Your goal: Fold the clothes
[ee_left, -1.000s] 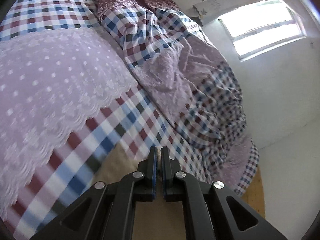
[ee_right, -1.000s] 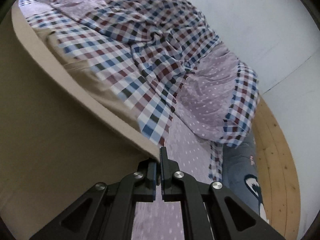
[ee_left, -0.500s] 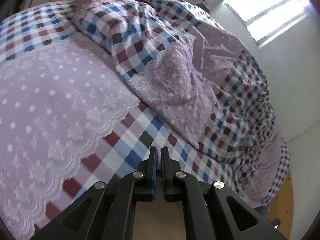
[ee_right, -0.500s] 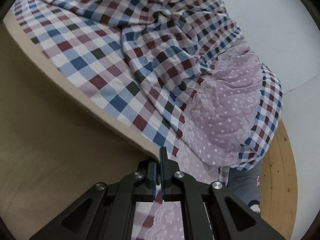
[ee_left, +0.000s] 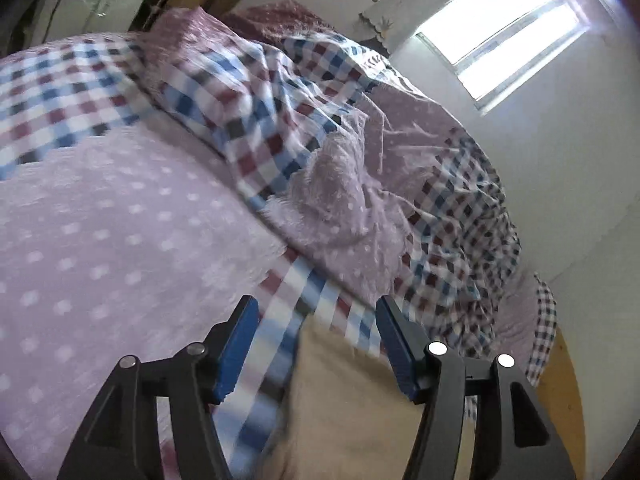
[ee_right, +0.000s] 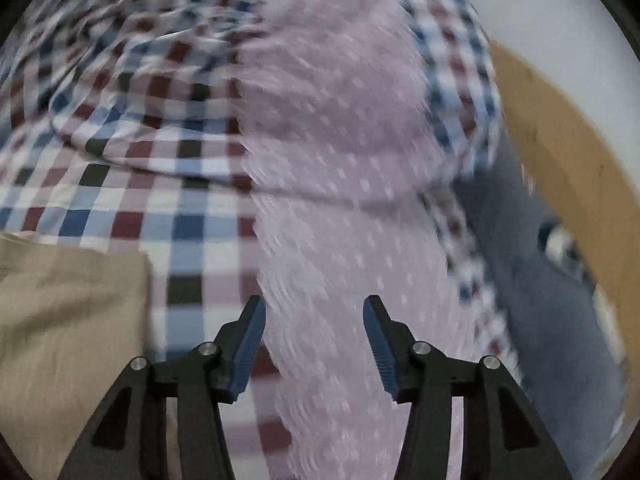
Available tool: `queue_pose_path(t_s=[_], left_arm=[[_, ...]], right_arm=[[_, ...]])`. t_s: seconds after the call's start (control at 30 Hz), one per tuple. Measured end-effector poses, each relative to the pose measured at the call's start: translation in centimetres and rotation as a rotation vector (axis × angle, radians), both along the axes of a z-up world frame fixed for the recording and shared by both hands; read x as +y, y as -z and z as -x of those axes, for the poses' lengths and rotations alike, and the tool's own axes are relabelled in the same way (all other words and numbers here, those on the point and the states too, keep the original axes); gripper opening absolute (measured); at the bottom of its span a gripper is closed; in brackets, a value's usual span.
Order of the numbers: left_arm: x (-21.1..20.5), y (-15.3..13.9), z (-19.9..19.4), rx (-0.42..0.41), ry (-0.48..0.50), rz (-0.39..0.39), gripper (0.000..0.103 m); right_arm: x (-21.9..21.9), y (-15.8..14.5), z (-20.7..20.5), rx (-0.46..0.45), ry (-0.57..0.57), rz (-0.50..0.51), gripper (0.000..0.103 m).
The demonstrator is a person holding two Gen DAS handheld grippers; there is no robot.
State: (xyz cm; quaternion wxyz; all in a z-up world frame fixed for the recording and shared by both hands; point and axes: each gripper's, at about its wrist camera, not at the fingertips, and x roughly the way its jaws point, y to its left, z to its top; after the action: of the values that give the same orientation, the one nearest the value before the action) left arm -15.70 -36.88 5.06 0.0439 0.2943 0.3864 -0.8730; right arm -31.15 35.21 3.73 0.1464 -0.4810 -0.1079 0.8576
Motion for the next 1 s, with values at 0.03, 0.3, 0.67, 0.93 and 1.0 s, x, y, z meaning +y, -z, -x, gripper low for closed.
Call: queue_pose_path(t_s=[0.03, 0.3, 0.67, 0.93, 1.0], left_arm=[[0.0, -0.1, -1.6, -0.004, 0.005, 0.004, 0.065], [2.9, 2.3, -15.1, -0.076, 0.049, -0.127, 0.072], [10.1, 5.8, -22.9, -0.088, 0.119, -0.282, 0.072], [10.4, 5.9, -23.5, -0.114, 0.015, -0.304, 0.071], [10.5, 5.8, -23.4, -0.131, 0.000, -0.307, 0.071]], right_arm=[[0.5, -0.1, -1.6, 0.004, -0.007, 0.050, 0.054], [2.1, -0.9, -18.1, 0.090, 0.001, 0.479, 0.057], [1.8, -0.5, -35.1, 0.323, 0.037, 0.932, 0.062], [0.3, 1.8, -35.2, 0.188, 0.079, 1.120, 0.064], [-0.1, 2.0, -34.5, 0.171, 0.087, 1.126, 0.065]])
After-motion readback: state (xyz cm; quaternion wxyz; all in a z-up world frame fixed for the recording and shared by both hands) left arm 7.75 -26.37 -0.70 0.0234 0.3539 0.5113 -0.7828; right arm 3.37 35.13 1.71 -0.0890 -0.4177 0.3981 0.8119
